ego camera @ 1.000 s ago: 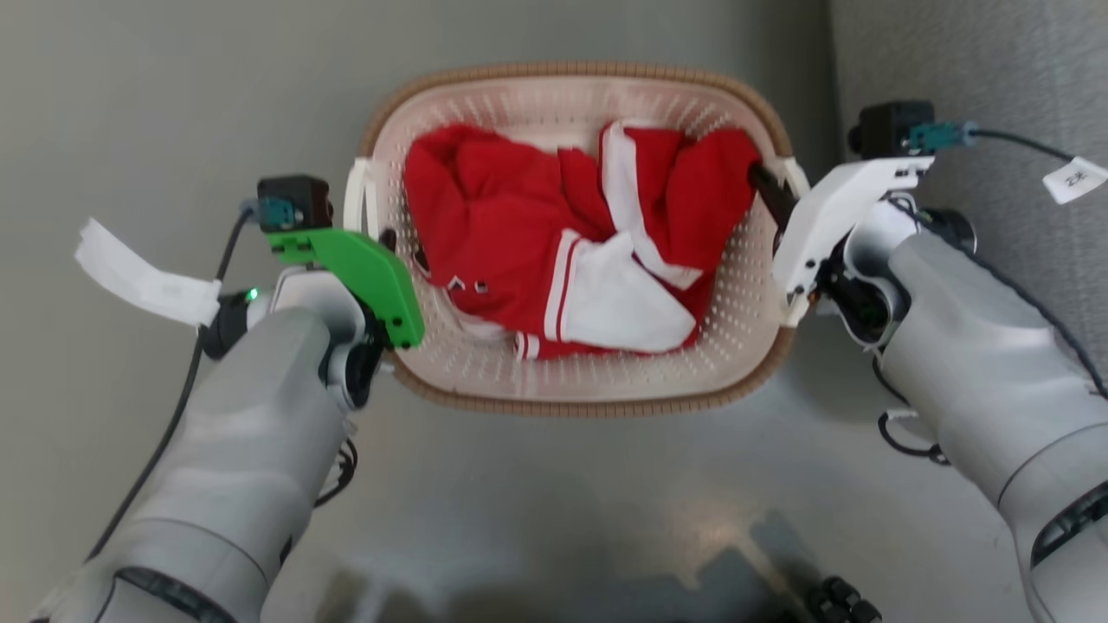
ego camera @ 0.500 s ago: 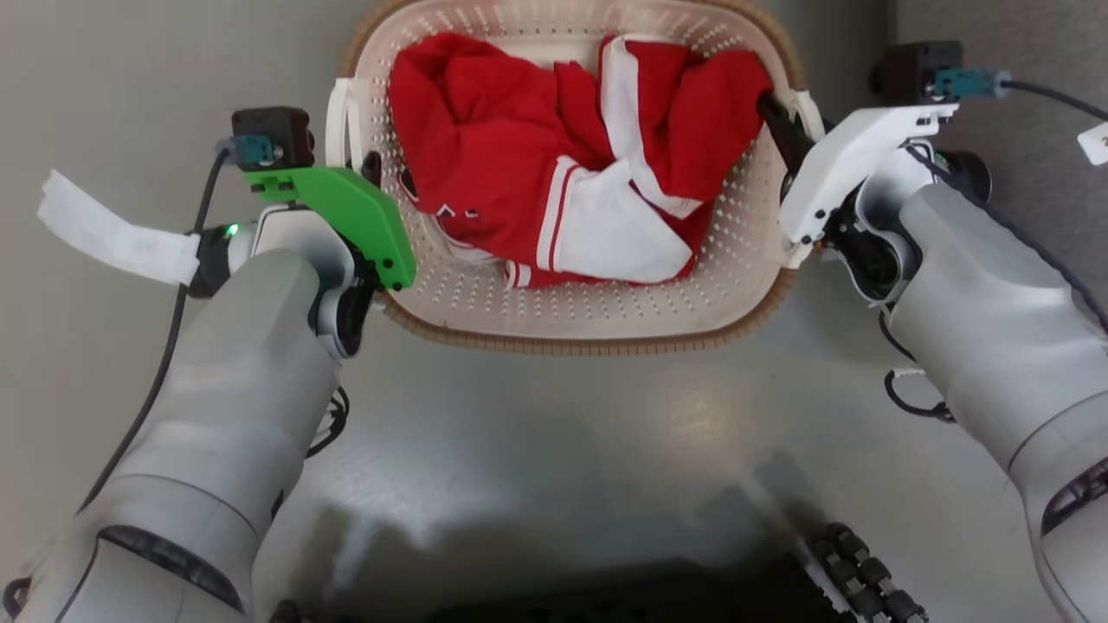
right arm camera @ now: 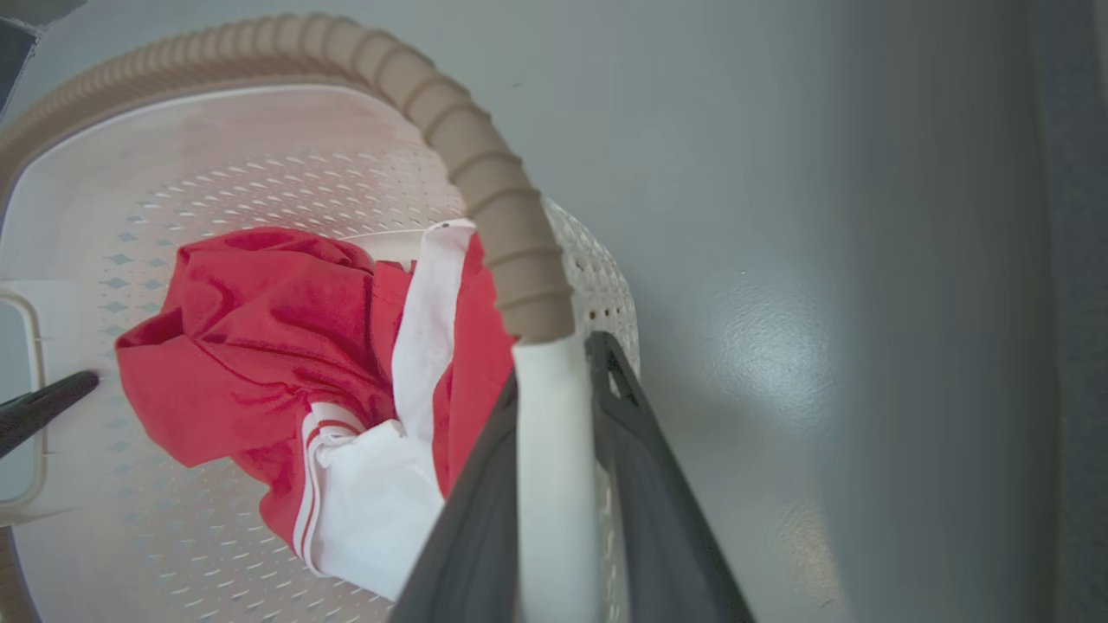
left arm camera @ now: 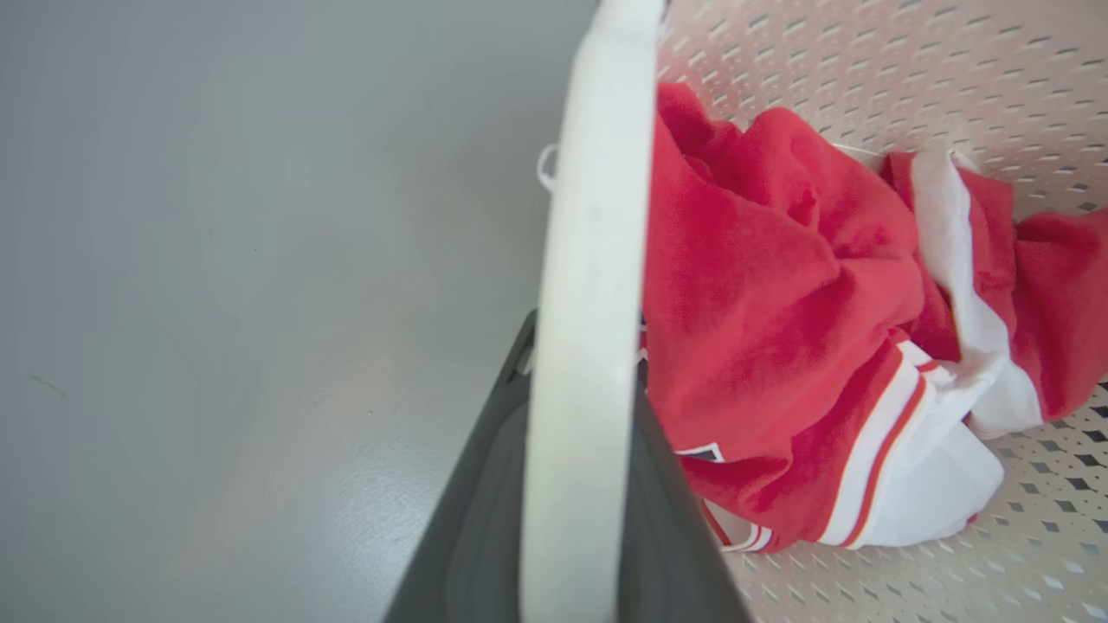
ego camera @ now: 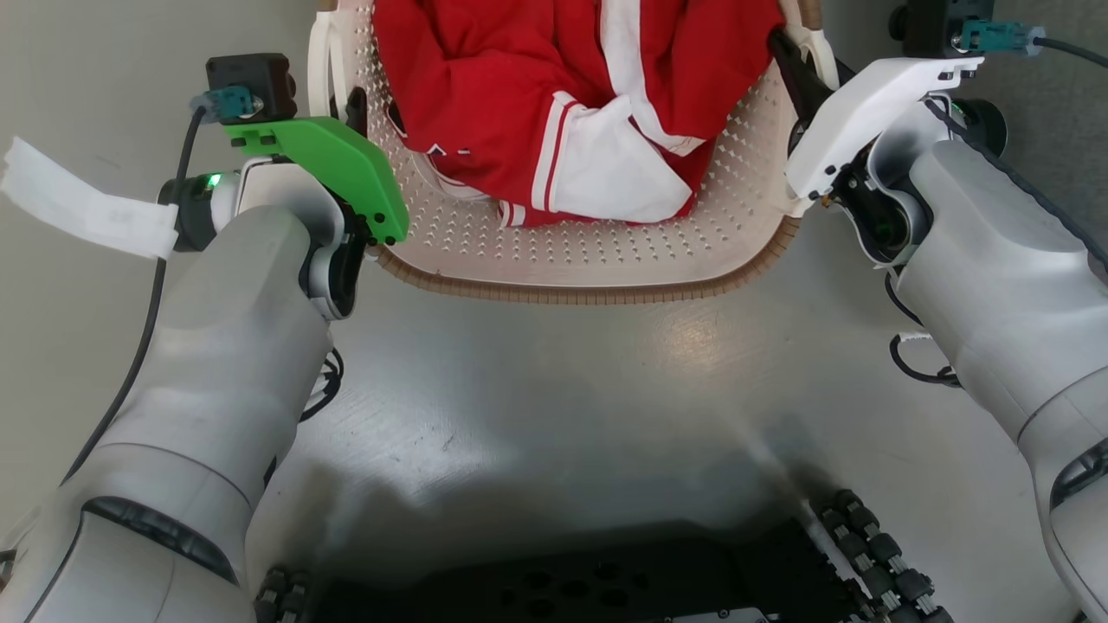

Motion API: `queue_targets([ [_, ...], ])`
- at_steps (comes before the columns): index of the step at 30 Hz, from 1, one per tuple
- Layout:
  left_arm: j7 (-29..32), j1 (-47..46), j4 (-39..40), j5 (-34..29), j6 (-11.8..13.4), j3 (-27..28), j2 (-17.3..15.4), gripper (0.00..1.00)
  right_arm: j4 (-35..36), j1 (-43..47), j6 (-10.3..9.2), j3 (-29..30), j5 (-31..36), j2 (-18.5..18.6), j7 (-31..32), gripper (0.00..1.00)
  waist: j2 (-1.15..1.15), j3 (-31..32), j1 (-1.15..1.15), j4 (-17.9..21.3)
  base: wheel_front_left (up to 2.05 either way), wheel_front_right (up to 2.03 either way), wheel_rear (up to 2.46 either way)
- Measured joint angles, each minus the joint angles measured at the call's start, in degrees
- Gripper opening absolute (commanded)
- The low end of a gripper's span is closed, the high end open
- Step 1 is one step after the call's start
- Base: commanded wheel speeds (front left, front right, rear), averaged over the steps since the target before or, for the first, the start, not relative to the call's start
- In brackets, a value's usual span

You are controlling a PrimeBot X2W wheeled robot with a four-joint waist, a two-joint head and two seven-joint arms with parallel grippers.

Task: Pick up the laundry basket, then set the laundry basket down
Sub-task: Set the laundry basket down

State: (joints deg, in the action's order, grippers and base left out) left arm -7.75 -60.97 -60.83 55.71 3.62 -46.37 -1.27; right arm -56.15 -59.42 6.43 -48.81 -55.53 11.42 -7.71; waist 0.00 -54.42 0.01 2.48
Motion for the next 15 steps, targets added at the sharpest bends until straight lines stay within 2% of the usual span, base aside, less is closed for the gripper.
queue_targets([
  [13, -2.0, -0.7, -0.8, 0.5, 0.2, -0.4, 0.0, 0.00, -0.2, -1.1, 0.01, -1.7, -0.6, -0.1, -1.8, 0.00, 0.00, -2.1, 0.00, -0.5, 0.00, 0.00, 0.00],
  [14, -2.1, -0.8, -0.9, 0.6, 0.2, -0.5, 0.0, 0.00, -0.2, -1.1, 0.01, -1.8, -0.8, -0.1, -1.9, 0.11, 0.00, -2.1, 0.00, -0.5, 0.00, 0.00, 0.00],
  [15, -2.4, -0.8, -1.0, 0.6, 0.2, -0.6, 0.1, 0.18, -0.3, -1.1, 0.02, -1.9, -1.0, -0.1, -2.0, 0.31, 0.00, -2.2, 0.00, -0.5, 0.00, 0.00, 0.00],
])
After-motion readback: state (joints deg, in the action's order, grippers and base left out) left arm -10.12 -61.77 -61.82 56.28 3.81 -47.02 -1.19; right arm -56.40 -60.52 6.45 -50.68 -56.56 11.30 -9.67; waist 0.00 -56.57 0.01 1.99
